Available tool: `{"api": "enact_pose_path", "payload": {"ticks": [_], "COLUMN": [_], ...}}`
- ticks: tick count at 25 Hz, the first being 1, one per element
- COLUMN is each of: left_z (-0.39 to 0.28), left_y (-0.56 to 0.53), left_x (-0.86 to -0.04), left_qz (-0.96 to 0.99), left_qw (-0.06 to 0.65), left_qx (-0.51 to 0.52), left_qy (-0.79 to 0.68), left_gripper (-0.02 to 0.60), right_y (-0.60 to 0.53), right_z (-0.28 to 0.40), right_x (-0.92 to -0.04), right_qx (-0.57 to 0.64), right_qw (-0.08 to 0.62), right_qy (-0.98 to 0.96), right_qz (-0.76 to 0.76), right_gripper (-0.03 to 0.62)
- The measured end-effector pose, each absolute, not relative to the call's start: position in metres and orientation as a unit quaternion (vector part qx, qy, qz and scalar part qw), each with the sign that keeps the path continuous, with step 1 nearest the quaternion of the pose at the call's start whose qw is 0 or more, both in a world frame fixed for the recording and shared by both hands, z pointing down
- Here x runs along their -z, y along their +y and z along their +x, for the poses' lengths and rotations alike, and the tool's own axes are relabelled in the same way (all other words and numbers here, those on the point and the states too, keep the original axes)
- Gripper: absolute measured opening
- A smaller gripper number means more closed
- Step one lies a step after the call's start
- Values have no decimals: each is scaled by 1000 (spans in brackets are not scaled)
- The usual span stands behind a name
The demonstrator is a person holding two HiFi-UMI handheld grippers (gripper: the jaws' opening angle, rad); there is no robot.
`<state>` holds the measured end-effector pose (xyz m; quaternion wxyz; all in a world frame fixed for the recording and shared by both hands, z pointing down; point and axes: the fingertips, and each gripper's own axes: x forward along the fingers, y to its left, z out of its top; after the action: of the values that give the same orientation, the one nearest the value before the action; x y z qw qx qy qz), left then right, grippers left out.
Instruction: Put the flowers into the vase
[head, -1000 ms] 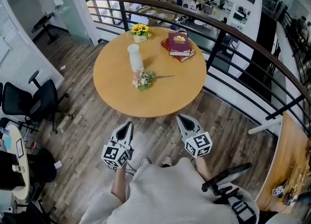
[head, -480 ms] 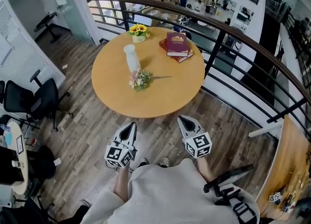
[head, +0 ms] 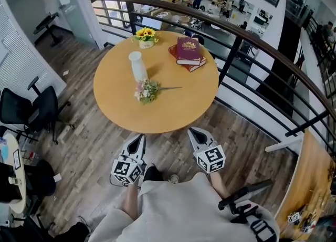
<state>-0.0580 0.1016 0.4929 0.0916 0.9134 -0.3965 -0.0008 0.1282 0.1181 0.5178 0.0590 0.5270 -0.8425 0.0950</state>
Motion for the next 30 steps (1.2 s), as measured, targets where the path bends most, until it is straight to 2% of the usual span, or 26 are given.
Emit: {"api": "enact_pose_path", "payload": {"ticks": [13, 30], "left_z": [-55, -106], "left_y": [9, -165], "left_x": [-509, -480], "left_qz": [921, 934], "left_qw": [109, 99], "left_qx": [7, 14], "left_qy": [-373, -343], "left_gripper": [6, 6], "right_y": [36, -132], "right_z": [124, 58], "right_x": [-528, -497], "right_qx": [-98, -83], "right_qw": [74, 78], "right_qy": [-832, -826], "right_qz": [541, 551], "right_gripper": [9, 9]}}
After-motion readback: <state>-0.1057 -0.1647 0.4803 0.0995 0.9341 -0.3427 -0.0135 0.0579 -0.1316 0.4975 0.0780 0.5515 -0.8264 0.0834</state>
